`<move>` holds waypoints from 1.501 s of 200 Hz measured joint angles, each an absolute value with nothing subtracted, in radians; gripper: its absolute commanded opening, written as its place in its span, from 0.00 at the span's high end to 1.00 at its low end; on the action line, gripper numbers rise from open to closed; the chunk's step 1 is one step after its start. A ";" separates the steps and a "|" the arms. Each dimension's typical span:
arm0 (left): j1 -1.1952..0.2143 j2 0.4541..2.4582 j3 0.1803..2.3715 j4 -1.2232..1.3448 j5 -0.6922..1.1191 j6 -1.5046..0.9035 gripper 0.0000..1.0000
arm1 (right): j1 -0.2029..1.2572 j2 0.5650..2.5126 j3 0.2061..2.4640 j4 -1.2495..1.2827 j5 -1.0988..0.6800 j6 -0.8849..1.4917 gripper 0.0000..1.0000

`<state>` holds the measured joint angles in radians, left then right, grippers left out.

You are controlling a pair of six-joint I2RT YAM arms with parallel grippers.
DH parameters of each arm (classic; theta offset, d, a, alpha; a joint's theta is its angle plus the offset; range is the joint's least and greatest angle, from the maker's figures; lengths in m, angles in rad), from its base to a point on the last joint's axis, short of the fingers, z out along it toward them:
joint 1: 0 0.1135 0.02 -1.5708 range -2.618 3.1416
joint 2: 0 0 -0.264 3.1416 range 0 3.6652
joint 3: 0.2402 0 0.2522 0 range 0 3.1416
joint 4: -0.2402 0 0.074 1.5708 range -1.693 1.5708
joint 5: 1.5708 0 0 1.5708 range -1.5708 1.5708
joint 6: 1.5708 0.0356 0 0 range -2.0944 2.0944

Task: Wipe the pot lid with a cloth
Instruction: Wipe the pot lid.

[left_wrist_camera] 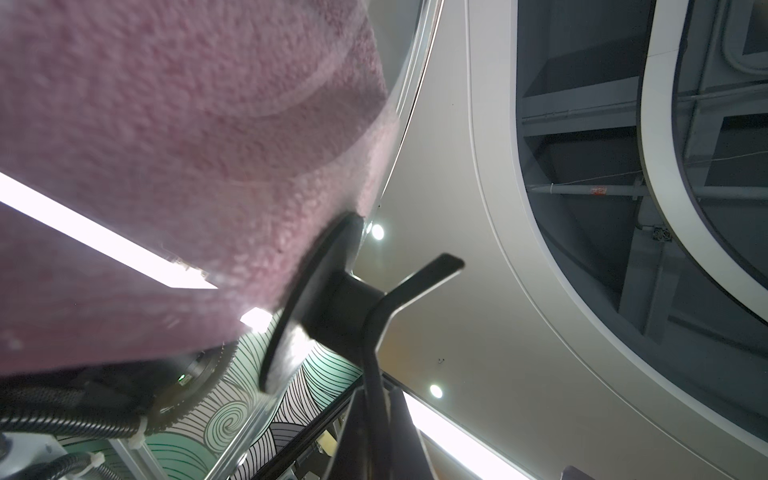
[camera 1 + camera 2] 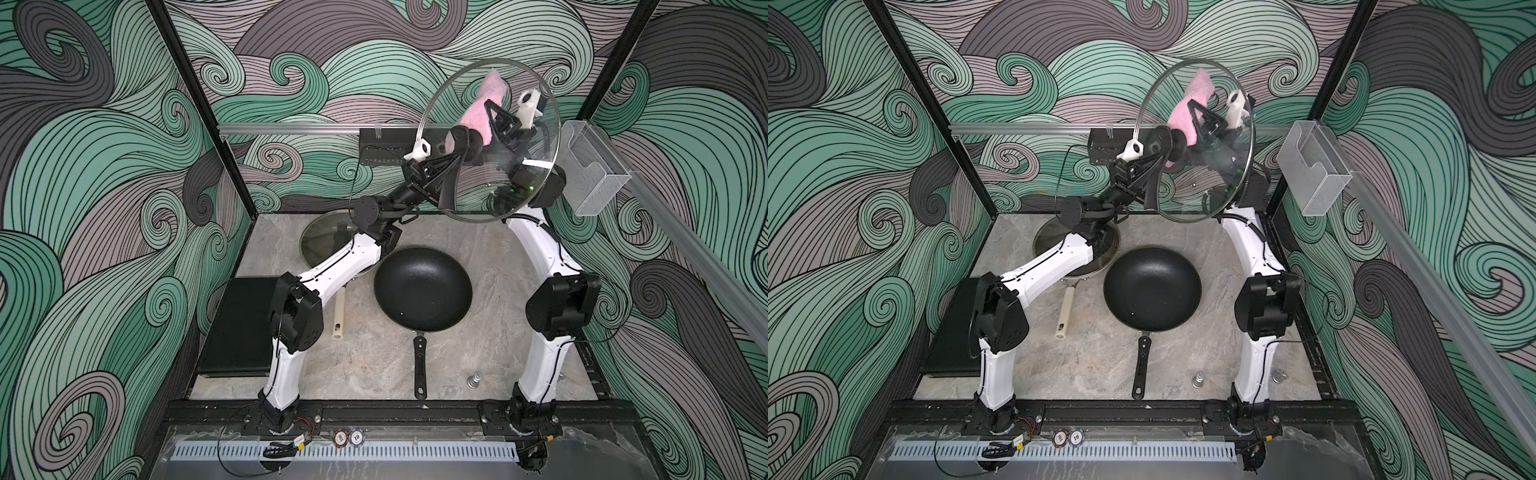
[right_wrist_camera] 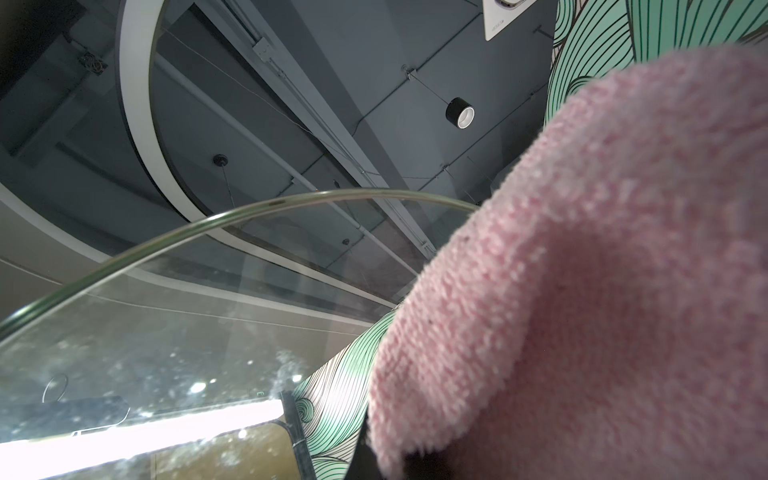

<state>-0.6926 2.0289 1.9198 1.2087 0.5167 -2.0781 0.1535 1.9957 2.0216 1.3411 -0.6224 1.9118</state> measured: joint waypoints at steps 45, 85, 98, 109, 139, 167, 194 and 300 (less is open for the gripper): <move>-0.673 2.091 2.048 1.171 0.524 -2.077 1.00 | 0.209 2.017 1.966 1.299 -0.628 1.900 1.00; -0.628 2.172 2.238 1.117 0.540 -2.077 1.00 | 0.253 2.016 1.827 1.297 -0.654 1.895 1.00; -0.612 2.185 2.271 1.106 0.542 -2.077 1.00 | 0.261 2.008 1.767 1.301 -0.656 1.894 1.00; -0.597 2.190 2.288 1.100 0.542 -2.077 1.00 | 0.263 2.000 1.718 1.307 -0.656 1.894 1.00; -0.562 2.192 2.294 1.093 0.543 -2.075 1.00 | 0.253 1.967 1.610 1.318 -0.655 1.893 1.00; -0.538 2.196 2.292 1.089 0.542 -2.075 1.00 | 0.235 1.901 1.538 1.323 -0.654 1.893 1.00; -0.532 2.196 2.258 1.094 0.542 -2.075 1.00 | 0.214 1.825 1.517 1.332 -0.651 1.896 1.00; -0.487 2.104 1.926 1.032 0.569 -1.996 1.00 | 0.052 1.639 1.196 1.193 -0.616 1.834 1.00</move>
